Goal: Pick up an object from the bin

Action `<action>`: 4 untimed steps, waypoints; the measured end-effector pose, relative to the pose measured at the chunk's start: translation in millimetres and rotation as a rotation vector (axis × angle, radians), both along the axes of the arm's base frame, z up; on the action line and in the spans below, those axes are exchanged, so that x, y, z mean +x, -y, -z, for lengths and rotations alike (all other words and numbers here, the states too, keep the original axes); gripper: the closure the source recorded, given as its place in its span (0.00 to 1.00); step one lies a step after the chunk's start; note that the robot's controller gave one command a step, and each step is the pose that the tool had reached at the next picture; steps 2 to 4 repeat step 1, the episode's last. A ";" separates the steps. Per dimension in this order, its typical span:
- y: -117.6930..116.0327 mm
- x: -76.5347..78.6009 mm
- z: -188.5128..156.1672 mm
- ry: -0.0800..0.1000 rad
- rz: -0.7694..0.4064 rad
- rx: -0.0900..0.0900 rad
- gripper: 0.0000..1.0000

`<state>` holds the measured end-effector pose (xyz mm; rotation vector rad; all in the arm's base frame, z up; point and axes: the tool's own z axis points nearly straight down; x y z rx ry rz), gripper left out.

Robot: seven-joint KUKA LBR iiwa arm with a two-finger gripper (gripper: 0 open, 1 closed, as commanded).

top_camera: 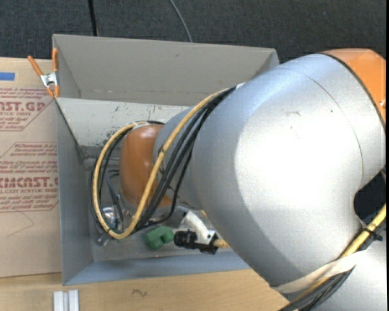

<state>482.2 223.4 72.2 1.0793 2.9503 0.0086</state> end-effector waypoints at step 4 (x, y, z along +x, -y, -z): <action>-1.4 1.5 -92.3 0.004 -0.002 -0.002 1.00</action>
Offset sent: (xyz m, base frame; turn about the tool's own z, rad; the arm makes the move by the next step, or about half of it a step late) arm 0.0000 0.0001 0.0888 0.0000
